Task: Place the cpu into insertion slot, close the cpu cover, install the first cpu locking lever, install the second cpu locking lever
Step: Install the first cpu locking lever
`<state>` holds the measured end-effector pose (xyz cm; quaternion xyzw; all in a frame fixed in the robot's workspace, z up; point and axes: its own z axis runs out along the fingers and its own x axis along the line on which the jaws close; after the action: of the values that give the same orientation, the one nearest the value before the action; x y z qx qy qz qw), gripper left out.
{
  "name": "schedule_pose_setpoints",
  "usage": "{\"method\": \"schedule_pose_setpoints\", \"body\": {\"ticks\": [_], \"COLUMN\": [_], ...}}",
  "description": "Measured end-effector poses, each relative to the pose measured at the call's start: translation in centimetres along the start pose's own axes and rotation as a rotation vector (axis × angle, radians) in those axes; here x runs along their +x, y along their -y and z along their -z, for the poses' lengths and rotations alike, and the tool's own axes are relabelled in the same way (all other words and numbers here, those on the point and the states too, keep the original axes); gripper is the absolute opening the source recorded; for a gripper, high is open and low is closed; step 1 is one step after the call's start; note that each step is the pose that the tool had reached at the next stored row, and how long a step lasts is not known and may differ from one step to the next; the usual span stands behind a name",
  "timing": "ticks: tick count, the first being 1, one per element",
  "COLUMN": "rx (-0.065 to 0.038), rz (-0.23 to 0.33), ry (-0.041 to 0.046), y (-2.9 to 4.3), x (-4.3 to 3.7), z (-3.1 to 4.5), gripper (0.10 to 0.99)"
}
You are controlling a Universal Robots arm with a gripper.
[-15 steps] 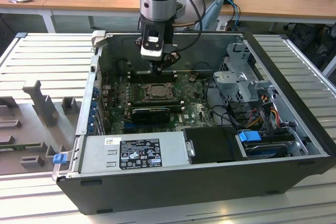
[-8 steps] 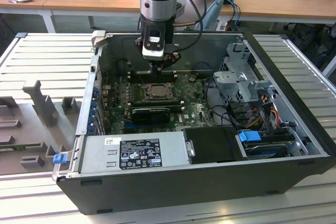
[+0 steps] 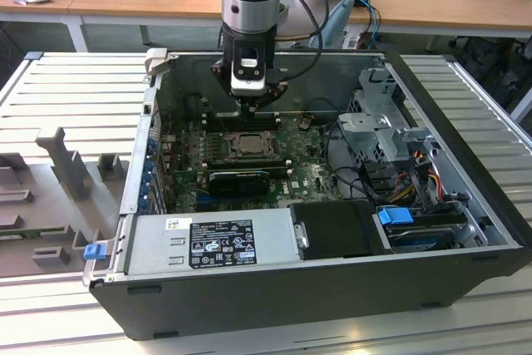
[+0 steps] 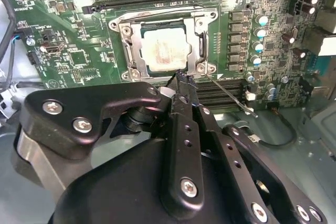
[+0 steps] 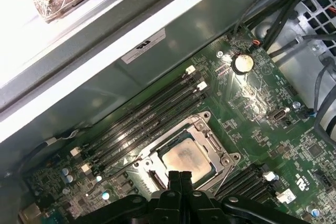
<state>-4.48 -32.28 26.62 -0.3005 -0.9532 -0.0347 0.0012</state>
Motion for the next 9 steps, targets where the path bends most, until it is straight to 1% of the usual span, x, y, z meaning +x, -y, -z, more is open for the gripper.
{"method": "schedule_pose_setpoints", "body": {"ticks": [4,9], "rx": [0.001,0.001], "rz": [0.032,0.059], "ry": [-0.0021,-0.0039], "y": [0.00,0.00], "x": [0.00,0.00], "z": [0.00,0.00], "gripper": [0.106,0.106]}}
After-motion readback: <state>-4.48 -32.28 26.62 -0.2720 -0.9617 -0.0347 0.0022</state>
